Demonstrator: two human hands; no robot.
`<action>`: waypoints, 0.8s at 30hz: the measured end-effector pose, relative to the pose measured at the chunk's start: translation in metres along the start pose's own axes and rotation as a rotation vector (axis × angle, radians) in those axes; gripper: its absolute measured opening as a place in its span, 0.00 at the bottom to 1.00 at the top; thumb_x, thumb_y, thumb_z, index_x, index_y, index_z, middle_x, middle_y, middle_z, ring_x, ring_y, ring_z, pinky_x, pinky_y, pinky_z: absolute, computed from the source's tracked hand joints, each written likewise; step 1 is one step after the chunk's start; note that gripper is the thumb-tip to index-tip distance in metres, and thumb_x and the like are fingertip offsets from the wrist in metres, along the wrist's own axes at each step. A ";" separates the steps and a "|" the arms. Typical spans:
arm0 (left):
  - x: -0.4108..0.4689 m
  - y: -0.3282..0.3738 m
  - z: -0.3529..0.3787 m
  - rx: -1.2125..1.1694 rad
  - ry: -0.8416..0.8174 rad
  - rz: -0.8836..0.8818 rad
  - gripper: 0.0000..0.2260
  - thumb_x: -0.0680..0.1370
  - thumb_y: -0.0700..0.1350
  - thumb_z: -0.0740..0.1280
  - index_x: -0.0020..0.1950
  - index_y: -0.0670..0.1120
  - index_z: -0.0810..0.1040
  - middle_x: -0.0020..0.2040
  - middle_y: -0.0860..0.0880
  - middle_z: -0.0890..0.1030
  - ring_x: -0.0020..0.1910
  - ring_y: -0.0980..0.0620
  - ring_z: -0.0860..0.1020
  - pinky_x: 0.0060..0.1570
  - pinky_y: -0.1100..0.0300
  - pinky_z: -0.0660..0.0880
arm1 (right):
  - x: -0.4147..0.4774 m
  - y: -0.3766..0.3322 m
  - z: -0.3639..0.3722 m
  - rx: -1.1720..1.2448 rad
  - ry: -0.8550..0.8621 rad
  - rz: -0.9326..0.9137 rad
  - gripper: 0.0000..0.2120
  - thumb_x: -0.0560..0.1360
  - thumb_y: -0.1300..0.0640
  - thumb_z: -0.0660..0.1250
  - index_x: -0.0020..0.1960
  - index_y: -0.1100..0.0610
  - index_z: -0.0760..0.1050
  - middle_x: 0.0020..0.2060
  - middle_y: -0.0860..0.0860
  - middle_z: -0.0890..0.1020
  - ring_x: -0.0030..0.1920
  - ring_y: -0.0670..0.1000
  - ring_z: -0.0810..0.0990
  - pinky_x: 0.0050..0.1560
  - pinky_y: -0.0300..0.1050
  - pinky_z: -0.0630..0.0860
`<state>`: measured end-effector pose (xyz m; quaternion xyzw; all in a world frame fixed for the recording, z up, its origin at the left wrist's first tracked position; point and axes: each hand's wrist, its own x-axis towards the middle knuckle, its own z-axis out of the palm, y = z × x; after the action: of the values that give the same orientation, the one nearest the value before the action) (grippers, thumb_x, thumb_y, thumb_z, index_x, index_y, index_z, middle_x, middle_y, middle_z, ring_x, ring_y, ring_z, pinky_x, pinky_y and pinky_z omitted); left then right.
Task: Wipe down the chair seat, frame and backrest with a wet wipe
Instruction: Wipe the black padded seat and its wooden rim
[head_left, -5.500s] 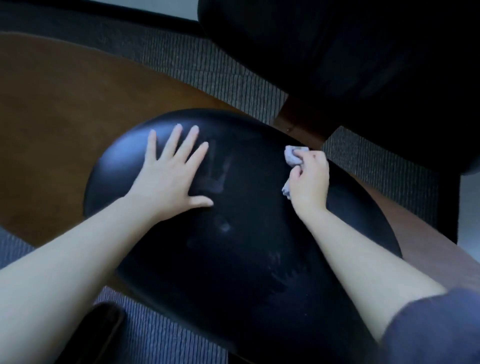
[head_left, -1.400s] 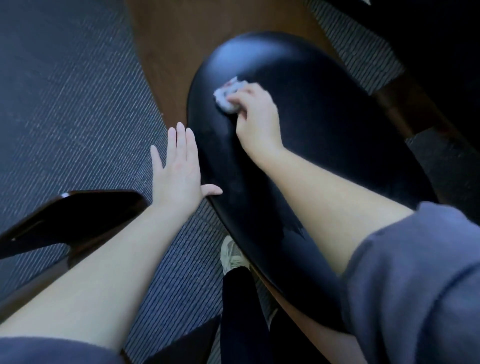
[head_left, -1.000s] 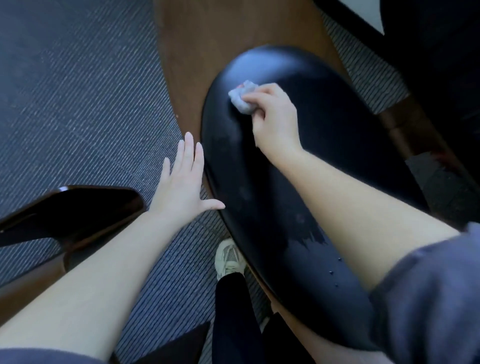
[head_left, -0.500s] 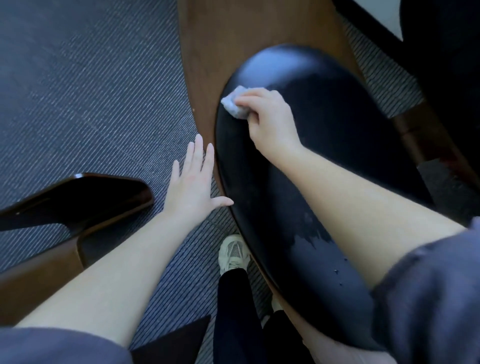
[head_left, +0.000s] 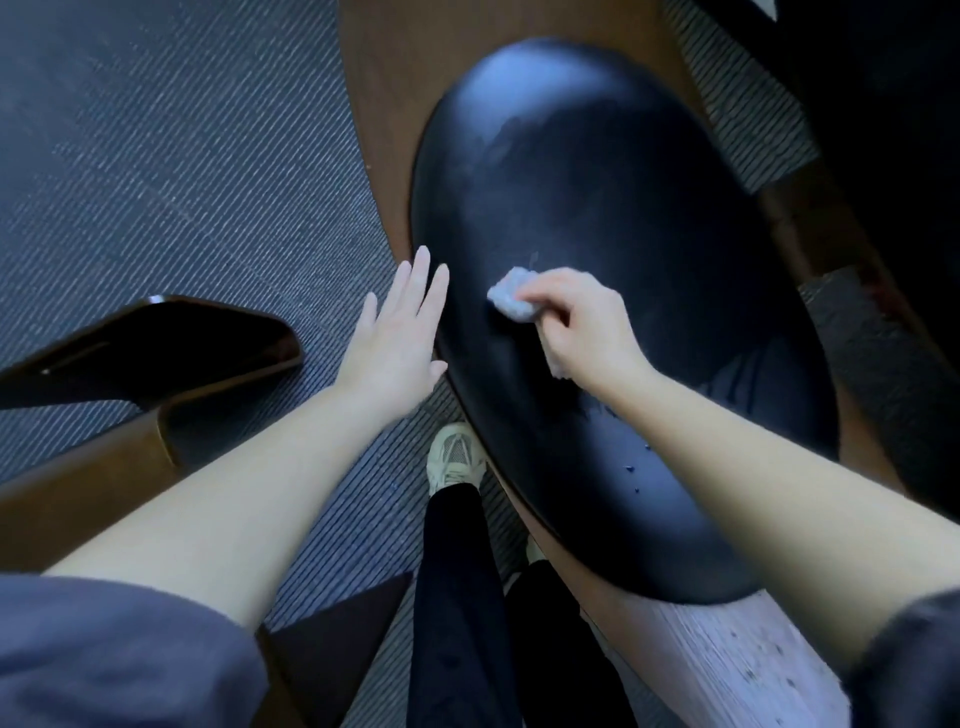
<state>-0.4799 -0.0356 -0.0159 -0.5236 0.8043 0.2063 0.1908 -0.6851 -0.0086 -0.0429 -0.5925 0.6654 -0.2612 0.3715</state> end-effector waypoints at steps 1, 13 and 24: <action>0.002 0.003 0.001 0.009 -0.004 0.016 0.42 0.78 0.50 0.68 0.80 0.46 0.41 0.79 0.48 0.36 0.79 0.48 0.41 0.76 0.44 0.52 | 0.003 0.001 0.005 0.037 0.065 0.023 0.19 0.69 0.72 0.60 0.50 0.56 0.82 0.50 0.48 0.80 0.49 0.46 0.77 0.50 0.32 0.72; -0.004 0.041 0.000 0.153 -0.085 0.115 0.43 0.77 0.54 0.69 0.80 0.46 0.43 0.79 0.40 0.38 0.79 0.41 0.42 0.76 0.46 0.52 | -0.073 0.025 -0.026 -0.062 -0.054 0.033 0.18 0.63 0.71 0.57 0.43 0.56 0.81 0.43 0.49 0.78 0.48 0.55 0.76 0.49 0.39 0.68; 0.035 0.054 -0.012 0.377 -0.196 0.322 0.46 0.74 0.61 0.69 0.80 0.47 0.45 0.79 0.38 0.38 0.78 0.39 0.39 0.76 0.42 0.48 | -0.123 0.048 -0.003 -0.163 -0.219 -0.024 0.13 0.69 0.69 0.60 0.47 0.56 0.76 0.47 0.49 0.77 0.45 0.54 0.70 0.43 0.54 0.74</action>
<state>-0.5440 -0.0485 -0.0173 -0.3214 0.8792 0.1303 0.3268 -0.7129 0.1196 -0.0566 -0.6534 0.6328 -0.1445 0.3895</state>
